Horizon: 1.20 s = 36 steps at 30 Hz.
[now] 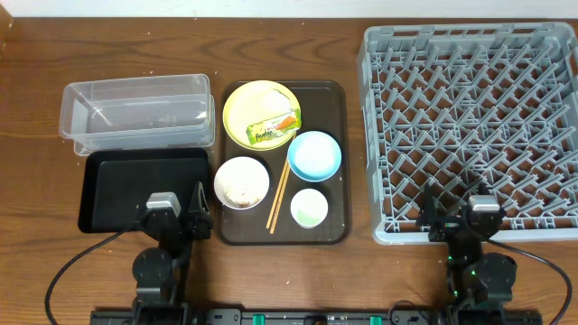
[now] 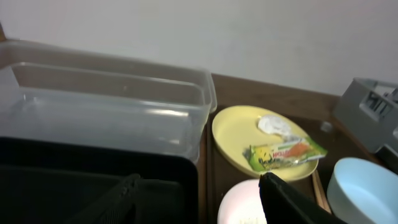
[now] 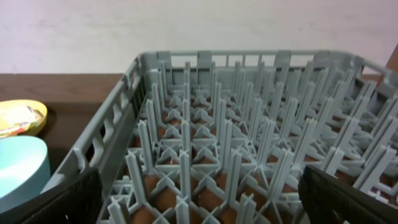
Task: Sort waste into correct bins and load items into the dishwasher rack
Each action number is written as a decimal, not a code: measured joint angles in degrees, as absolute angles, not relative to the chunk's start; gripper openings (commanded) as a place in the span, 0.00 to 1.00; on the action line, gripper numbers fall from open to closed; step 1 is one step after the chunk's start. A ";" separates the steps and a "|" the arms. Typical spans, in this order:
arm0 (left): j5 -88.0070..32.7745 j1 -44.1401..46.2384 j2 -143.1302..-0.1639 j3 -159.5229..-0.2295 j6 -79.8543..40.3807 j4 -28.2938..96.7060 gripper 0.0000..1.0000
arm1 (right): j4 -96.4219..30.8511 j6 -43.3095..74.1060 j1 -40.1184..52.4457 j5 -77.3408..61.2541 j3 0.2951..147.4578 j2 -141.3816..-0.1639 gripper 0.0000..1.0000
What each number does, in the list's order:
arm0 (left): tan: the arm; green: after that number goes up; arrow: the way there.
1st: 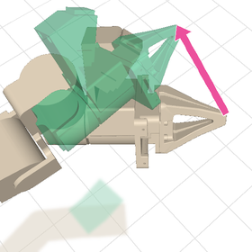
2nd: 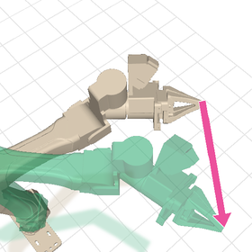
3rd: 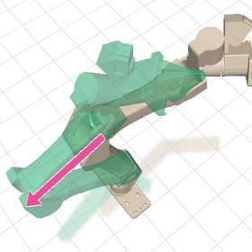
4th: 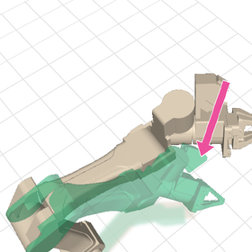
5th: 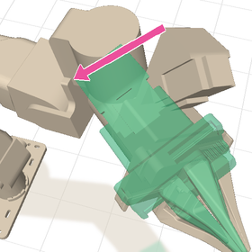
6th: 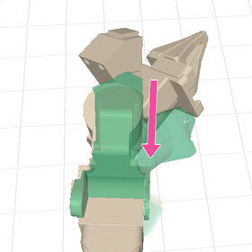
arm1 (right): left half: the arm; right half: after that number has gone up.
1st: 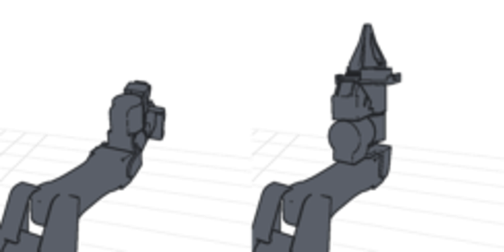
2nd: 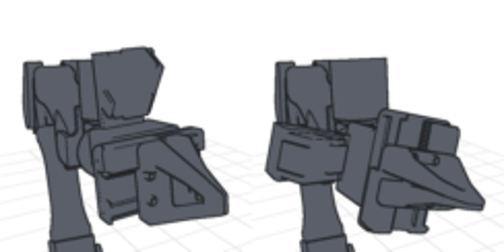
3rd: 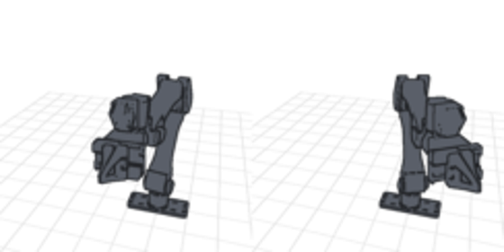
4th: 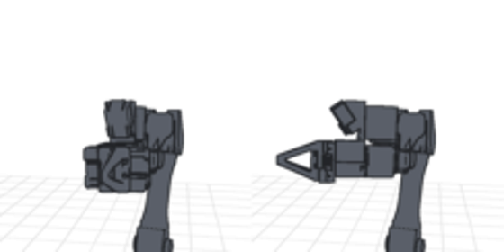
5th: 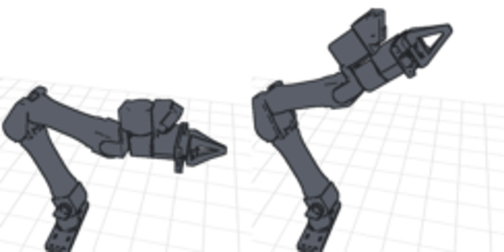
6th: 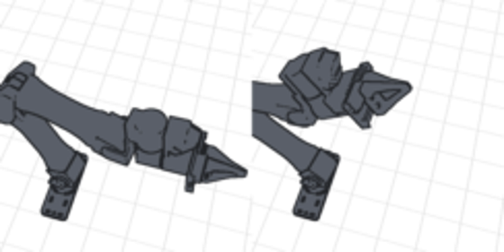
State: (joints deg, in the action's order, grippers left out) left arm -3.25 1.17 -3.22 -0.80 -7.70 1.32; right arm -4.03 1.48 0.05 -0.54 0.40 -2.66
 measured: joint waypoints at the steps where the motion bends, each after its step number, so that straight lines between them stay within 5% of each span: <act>1: -3.25 1.17 -3.88 -1.13 -7.73 1.80 0.62 | -4.01 1.72 0.05 -0.47 0.43 -3.25 0.99; 10: -3.29 1.17 -15.66 -6.76 -7.88 11.66 0.62 | -8.91 2.81 0.08 -0.34 8.08 -13.28 0.99; 28: -11.38 1.17 -57.34 -50.30 -7.90 46.70 0.62 | -42.04 3.68 0.05 -0.38 46.54 -50.50 0.99; 36: -12.32 1.17 -69.78 -64.64 -7.90 59.40 0.62 | -44.56 3.68 0.08 -0.73 50.85 -58.39 0.99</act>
State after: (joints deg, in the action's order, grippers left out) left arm -12.32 1.17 -69.78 -64.64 -7.90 59.40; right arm -44.56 3.68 0.08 -0.73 50.85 -58.39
